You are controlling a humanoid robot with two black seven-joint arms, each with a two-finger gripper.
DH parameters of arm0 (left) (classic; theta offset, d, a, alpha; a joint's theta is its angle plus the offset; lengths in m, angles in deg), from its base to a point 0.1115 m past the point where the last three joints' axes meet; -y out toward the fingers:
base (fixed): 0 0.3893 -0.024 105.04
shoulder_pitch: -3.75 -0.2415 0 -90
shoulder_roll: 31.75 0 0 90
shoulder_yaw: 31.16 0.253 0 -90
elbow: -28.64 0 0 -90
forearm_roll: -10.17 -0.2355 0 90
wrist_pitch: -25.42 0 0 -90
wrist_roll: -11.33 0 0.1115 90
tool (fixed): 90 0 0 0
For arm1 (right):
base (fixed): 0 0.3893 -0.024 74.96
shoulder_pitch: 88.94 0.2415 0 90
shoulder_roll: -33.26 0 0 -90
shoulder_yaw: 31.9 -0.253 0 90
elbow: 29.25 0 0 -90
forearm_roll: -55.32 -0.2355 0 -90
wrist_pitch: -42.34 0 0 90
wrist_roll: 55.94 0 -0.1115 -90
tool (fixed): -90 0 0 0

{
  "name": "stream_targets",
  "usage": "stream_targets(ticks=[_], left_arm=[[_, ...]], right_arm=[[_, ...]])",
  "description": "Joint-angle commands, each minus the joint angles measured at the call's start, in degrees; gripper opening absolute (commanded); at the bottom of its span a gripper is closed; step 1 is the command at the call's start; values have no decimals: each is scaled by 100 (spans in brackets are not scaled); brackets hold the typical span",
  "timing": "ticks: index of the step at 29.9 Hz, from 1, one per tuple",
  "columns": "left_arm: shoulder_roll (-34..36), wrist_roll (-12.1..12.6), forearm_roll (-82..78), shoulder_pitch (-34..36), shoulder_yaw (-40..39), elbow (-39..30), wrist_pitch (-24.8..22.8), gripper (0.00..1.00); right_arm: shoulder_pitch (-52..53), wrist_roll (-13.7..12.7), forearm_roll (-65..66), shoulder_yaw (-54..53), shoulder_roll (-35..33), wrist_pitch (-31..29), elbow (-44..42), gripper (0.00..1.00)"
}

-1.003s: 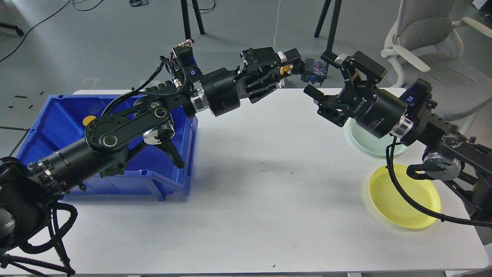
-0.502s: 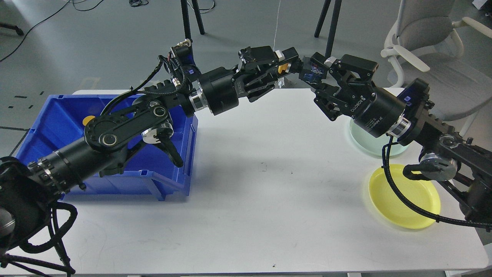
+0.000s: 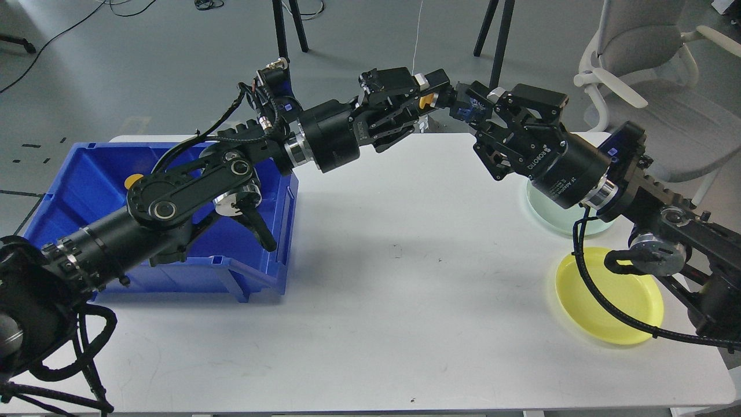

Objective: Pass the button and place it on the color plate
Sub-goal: 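Grasp the yellow button with the right gripper, release the left gripper, then carry the yellow button with the right gripper over the yellow plate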

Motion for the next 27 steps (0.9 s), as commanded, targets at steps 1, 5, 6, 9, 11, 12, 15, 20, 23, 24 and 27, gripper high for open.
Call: stream_targets(ticks=[1, 5, 6, 9, 11, 12, 15, 20, 23, 24, 27], left_arm=[[-9, 8, -14, -1, 4, -6, 7, 18], [-18, 8, -5, -10, -5, -6, 69, 46], [-18, 8, -5, -10, -5, -6, 69, 50], [-62, 8, -5, -10, -5, -6, 69, 58], [-71, 8, -5, -10, -5, 3, 69, 60], [-62, 8, -5, -10, -5, 3, 69, 62], [-62, 8, -5, -10, -5, 3, 60, 66], [-71, 8, 47, -10, -14, 3, 69, 72], [-62, 8, 144, -10, -14, 3, 60, 76], [-71, 8, 153, -10, -14, 3, 69, 77], [-62, 8, 162, -10, -14, 3, 69, 78]], right_arm=[[-12, 4, -5, -23, 45, -2, -6, 15], [-12, 4, -5, -32, 80, -2, -32, 15], [-12, 4, -5, -40, 80, -2, -32, 15], [-30, 4, 3, -40, 80, -2, -41, 15], [-56, 4, 3, -40, 80, -2, -41, 15], [-65, 4, 3, -40, 80, -2, -41, 15], [-74, 4, 3, -58, 80, -2, -41, 15], [-196, 4, 3, -119, 71, -2, -50, 15], [-416, 4, 3, -260, 18, -2, -58, 15], [-495, 4, 3, -304, -8, -2, -58, 15], [-749, 4, 12, -462, -96, -2, -76, 15]])
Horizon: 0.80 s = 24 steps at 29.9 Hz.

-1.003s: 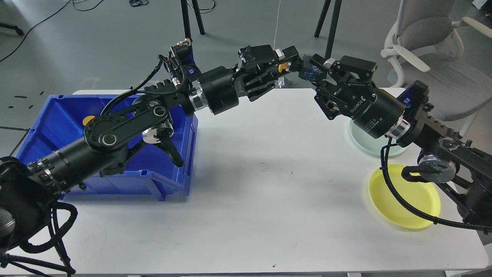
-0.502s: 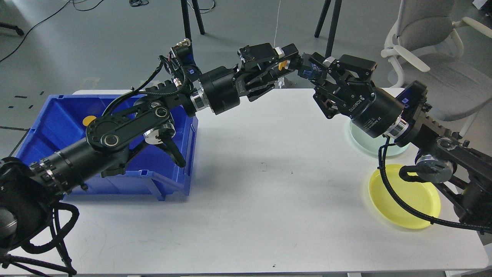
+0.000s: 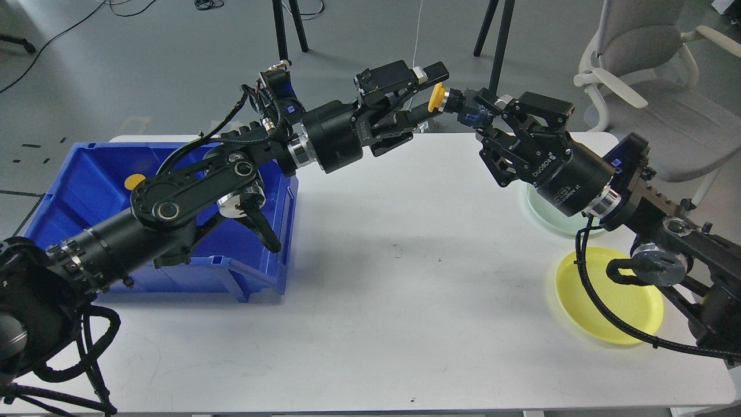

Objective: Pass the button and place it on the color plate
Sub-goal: 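Carry the yellow button with the right gripper over the yellow plate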

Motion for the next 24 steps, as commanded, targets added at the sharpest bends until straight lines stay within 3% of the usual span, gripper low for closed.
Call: stream_targets(ticks=[1, 11, 24], left_arm=[[-3, 0, 35, 2, 0, 0, 2, 78], [-3, 0, 35, -33, 0, 0, 2, 79], [-3, 0, 35, -33, 0, 0, 2, 79]], right_arm=[[-326, -1, 16, -213, -135, 4, -38, 15], [-969, -1, 481, -407, -917, 4, -1136, 15], [-1567, -1, 3144, -310, -1910, 281, -1242, 15]])
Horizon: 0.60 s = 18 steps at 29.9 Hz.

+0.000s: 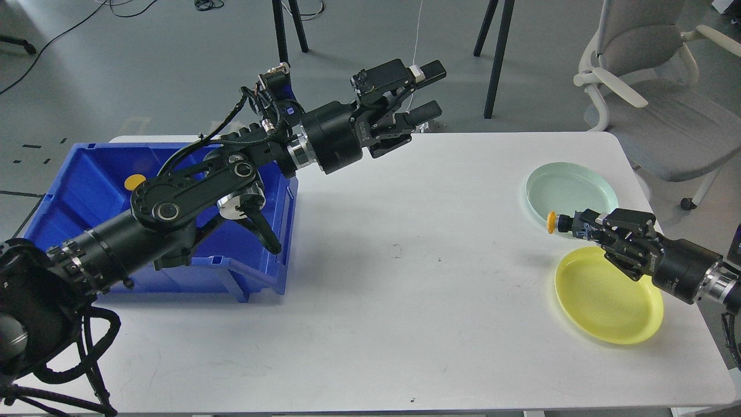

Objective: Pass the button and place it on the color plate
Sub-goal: 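Carry the yellow button with the right gripper over the yellow plate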

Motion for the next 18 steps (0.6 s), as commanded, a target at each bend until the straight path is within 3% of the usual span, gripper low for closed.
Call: stream_targets(ticks=[1, 9, 18], left_arm=[[1, 0, -1, -2, 0, 0, 0, 79], [1, 0, -1, -2, 0, 0, 0, 79], [1, 0, -1, -2, 0, 0, 0, 79]], right_arm=[[65, 0, 683, 7, -392, 150, 52, 15], [435, 0, 3108, 86, -1061, 238, 184, 15], [1260, 0, 4385, 1166, -1035, 238, 237, 14]])
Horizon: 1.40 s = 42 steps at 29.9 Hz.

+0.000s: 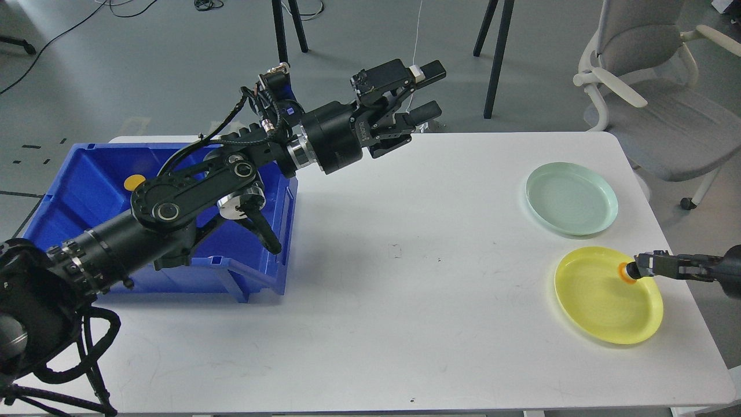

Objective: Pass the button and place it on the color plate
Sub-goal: 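Carry the yellow button with the right gripper over the yellow plate, then lower the button onto the yellow plate, open and lift the right gripper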

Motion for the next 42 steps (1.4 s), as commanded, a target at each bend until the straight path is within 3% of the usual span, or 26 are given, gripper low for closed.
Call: stream_targets(ticks=[1, 11, 25, 31, 32, 33, 34, 39, 42], left_arm=[[1, 0, 0, 0, 0, 0, 0, 79], [-8, 0, 0, 0, 0, 0, 9, 79], [-8, 0, 0, 0, 0, 0, 9, 79], [-8, 0, 0, 0, 0, 0, 9, 79], [-8, 0, 0, 0, 0, 0, 9, 79], [-8, 0, 0, 0, 0, 0, 9, 79], [-8, 0, 0, 0, 0, 0, 9, 79], [-8, 0, -17, 0, 0, 0, 61, 80], [-8, 0, -17, 35, 8, 114, 517, 84]], right_arm=[[411, -2, 181, 521, 48, -1, 15, 14], [764, -2, 181, 1208, 320, -1, -29, 17], [781, -2, 181, 1208, 382, 8, -29, 50], [781, -2, 172, 1200, 391, 8, -20, 56], [790, -2, 163, 1182, 399, 8, -20, 61], [799, -2, 146, 1165, 400, 8, -20, 73], [807, -2, 102, 1138, 417, 34, -11, 92], [1036, -2, -12, 901, 663, 34, -29, 96], [1062, -2, -695, 673, 742, -9, -20, 97]])
